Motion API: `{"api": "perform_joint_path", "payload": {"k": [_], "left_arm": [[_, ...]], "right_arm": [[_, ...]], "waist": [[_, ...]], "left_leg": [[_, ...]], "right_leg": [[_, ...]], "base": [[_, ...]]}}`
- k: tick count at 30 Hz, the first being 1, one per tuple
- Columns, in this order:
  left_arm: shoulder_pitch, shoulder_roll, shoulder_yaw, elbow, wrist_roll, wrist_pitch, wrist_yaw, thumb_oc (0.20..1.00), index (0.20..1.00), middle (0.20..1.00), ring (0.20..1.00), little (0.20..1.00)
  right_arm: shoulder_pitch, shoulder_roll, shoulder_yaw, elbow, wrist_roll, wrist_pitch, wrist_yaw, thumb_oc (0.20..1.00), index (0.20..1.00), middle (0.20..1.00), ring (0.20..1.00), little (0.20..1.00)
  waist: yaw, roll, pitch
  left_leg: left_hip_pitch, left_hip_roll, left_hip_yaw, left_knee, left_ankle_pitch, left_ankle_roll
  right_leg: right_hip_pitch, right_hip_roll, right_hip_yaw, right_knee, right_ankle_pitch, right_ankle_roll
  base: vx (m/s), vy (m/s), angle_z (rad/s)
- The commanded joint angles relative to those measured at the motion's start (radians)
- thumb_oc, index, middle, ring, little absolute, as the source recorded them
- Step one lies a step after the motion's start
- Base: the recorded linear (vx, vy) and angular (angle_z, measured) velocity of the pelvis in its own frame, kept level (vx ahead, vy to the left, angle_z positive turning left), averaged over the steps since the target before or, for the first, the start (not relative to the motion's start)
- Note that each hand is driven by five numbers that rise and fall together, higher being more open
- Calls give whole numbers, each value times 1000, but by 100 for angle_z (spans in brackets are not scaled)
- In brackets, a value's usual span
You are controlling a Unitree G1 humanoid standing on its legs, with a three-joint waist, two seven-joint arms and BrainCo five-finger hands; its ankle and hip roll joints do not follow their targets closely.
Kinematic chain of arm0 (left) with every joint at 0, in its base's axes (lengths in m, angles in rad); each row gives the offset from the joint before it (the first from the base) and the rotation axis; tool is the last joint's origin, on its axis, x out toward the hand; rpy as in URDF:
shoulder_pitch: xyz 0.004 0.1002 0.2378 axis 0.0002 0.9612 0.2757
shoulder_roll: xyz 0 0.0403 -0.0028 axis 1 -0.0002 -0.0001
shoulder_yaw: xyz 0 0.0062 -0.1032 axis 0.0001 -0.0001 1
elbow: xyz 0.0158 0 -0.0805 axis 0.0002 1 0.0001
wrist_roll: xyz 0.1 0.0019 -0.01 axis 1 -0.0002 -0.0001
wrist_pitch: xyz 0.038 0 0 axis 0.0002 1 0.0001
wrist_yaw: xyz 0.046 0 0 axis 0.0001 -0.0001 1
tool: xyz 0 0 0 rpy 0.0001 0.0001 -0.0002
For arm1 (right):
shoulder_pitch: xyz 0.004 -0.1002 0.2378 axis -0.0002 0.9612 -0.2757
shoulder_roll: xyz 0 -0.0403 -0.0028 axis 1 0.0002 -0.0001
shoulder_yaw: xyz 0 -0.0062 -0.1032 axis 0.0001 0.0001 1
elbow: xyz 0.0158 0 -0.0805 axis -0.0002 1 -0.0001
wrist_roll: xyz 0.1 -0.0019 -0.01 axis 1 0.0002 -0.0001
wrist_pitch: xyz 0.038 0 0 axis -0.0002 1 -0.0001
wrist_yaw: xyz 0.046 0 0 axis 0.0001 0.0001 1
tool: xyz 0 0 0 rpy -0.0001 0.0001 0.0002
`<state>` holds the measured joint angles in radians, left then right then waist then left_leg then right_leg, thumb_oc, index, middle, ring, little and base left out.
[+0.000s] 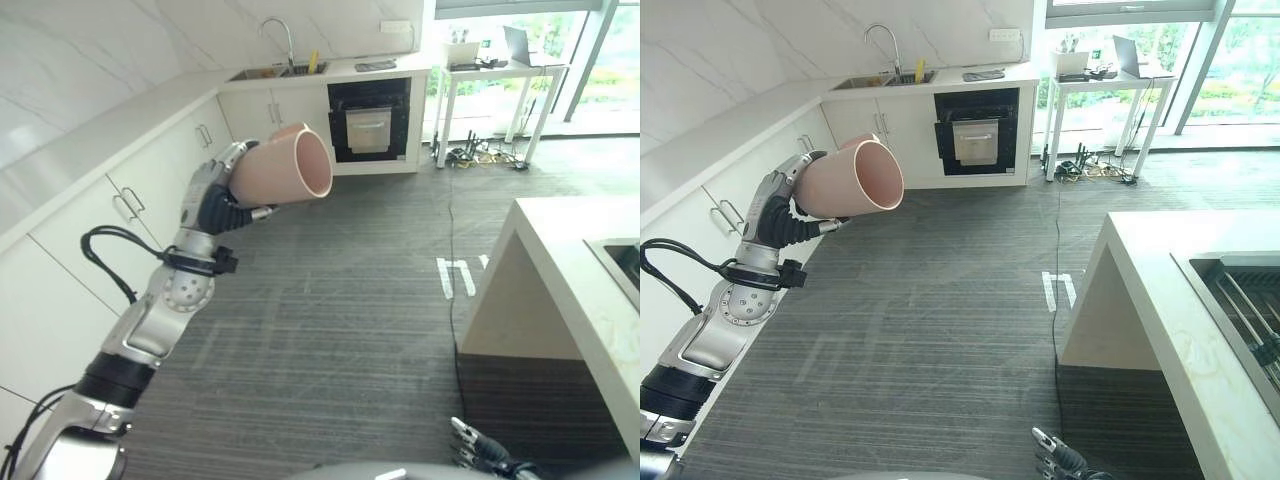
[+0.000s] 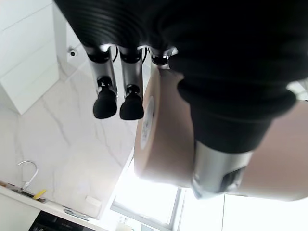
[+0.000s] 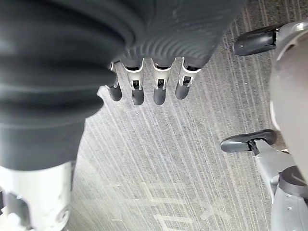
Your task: Place the dishes in the dishwasher.
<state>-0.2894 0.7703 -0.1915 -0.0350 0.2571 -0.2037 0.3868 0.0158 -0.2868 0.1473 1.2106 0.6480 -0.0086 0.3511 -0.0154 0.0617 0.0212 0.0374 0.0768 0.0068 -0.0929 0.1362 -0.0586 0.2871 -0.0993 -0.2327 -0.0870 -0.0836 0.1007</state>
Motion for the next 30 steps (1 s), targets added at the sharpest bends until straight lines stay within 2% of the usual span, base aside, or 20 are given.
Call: {"api": "perform_joint_path", "payload": {"k": [1,6,7,8,9,10,11,13,15,18,19,20,21,22,25,26,27,28,29,30], "left_arm": [[-113,48,54,15,0,-26,3,200,200,200,200,200],[-116,53,52,14,-4,-22,-1,200,200,200,200,200],[-125,69,48,15,-2,-7,12,200,200,200,200,200],[-124,72,50,13,0,-6,17,200,200,200,200,200],[-116,77,58,6,-2,-7,20,200,200,200,200,200],[-101,84,79,1,-10,-19,13,200,200,200,200,200],[-96,85,86,-1,-13,-25,8,200,200,200,200,200],[-83,87,99,-16,-22,-25,4,200,200,200,200,200],[-64,78,116,-22,-16,-32,1,200,200,200,200,200],[-54,68,124,0,7,-47,5,200,200,200,200,200],[-44,72,132,6,11,-52,-3,200,200,200,200,200],[-44,72,132,6,11,-52,-3,200,200,200,200,200],[-43,76,132,8,14,-70,-20,200,200,200,200,200],[-52,81,121,7,18,-78,-24,200,200,200,200,200],[-107,109,74,-1,1,-65,-39,200,200,200,200,200],[-162,125,29,-10,-10,-26,-55,200,200,200,200,200],[-170,131,21,-12,-14,-16,-58,200,200,200,200,200],[-174,135,8,-15,-15,3,-51,200,200,200,200,200],[-171,134,1,-20,-14,13,-44,200,200,200,200,200],[-155,132,-3,-19,-9,4,-28,200,200,200,200,200]], "right_arm": [[-55,-3,16,26,-12,-12,-29,1000,1000,1000,1000,1000],[-55,-2,18,29,-16,-7,-39,1000,1000,1000,1000,1000],[-57,-8,37,18,-63,-6,-40,1000,1000,1000,1000,1000],[-61,-13,42,14,-69,-7,-39,1000,1000,1000,1000,1000],[-66,-23,49,4,-69,-8,-39,1000,1000,1000,1000,1000],[-69,-33,49,-2,-57,-1,-40,1000,1000,1000,1000,1000],[-69,-35,43,4,-51,5,-38,1000,1000,1000,1000,1000],[-68,-34,27,21,-64,15,-37,1000,1000,1000,1000,1000],[-61,-37,21,45,-70,16,-29,1000,1000,1000,1000,1000],[-51,-36,20,58,-82,15,-23,1000,1000,1000,1000,1000],[-33,-22,13,57,-89,13,-27,1000,1000,1000,1000,1000],[-33,-22,13,57,-89,13,-27,1000,1000,1000,1000,1000],[-19,-4,10,50,-85,6,-37,1000,1000,1000,1000,1000],[-10,8,10,45,-80,-3,-46,1000,1000,1000,1000,1000],[2,34,17,32,-29,-26,-68,1000,1000,1000,1000,1000],[12,46,19,19,-19,-52,-73,1000,1000,1000,1000,1000],[12,47,22,15,-18,-56,-73,1000,1000,1000,1000,1000],[5,46,26,14,-23,-57,-72,1000,1000,1000,1000,1000],[1,46,25,13,-29,-60,-70,1000,1000,1000,1000,1000],[-2,40,18,10,-48,-66,-67,1000,1000,1000,1000,1000]], "waist": [[2,-38,-8],[-1,-38,-6],[-14,-48,22],[-12,-56,34],[-2,-74,64],[12,-77,103],[16,-68,112],[33,-41,121],[58,-38,123],[58,-35,109],[65,-43,93],[65,-43,93],[70,-55,75],[72,-62,65],[59,-73,39],[42,-65,29],[42,-56,28],[39,-40,29],[36,-35,31],[4,-31,45]], "left_leg": [[90,-46,69,6,-141,22],[92,-42,72,6,-139,22],[83,-41,76,96,-162,35],[55,-51,75,174,-185,43],[-23,-70,70,337,-195,49],[-150,-61,73,479,-122,30],[-175,-49,76,448,-87,17],[-207,-20,79,258,10,-20],[-239,-3,38,106,102,-51],[-211,4,56,87,80,-39],[-187,-20,54,129,17,-8],[-187,-20,54,129,17,-8],[-159,-45,55,157,-33,21],[-142,-66,41,165,-58,44],[-96,-138,10,154,-112,117],[-74,-176,-5,147,-150,161],[-65,-178,-8,143,-153,165],[-43,-175,-8,133,-155,169],[-32,-181,-14,129,-158,170],[14,-197,-41,114,-169,176]], "right_leg": [[-116,68,87,9,71,-40],[-120,77,91,26,61,-45],[-147,93,132,102,29,-69],[-155,89,144,124,24,-76],[-154,84,167,142,23,-88],[-143,103,179,157,27,-105],[-136,114,179,163,21,-107],[-92,138,182,149,-2,-104],[-42,143,208,115,-8,-105],[-42,129,207,135,-29,-99],[-29,101,195,172,-63,-81],[-29,101,195,172,-63,-81],[-20,79,175,189,-72,-60],[-20,68,172,211,-75,-49],[-78,42,191,403,54,10],[-176,63,222,658,195,69],[-212,68,216,729,210,69],[-262,47,187,784,208,49],[-297,44,180,783,192,38],[-379,82,188,686,157,13]], "base": [[34,-50,3],[17,-42,1],[28,-145,1],[54,-217,22],[100,-178,38],[180,-142,43],[281,-30,31],[413,138,24],[533,225,11],[549,300,-44],[558,329,-56],[664,405,-37],[447,290,-30],[610,432,-10],[409,391,35],[338,388,87],[324,376,84],[191,188,45],[320,194,3],[331,121,-19]]}}
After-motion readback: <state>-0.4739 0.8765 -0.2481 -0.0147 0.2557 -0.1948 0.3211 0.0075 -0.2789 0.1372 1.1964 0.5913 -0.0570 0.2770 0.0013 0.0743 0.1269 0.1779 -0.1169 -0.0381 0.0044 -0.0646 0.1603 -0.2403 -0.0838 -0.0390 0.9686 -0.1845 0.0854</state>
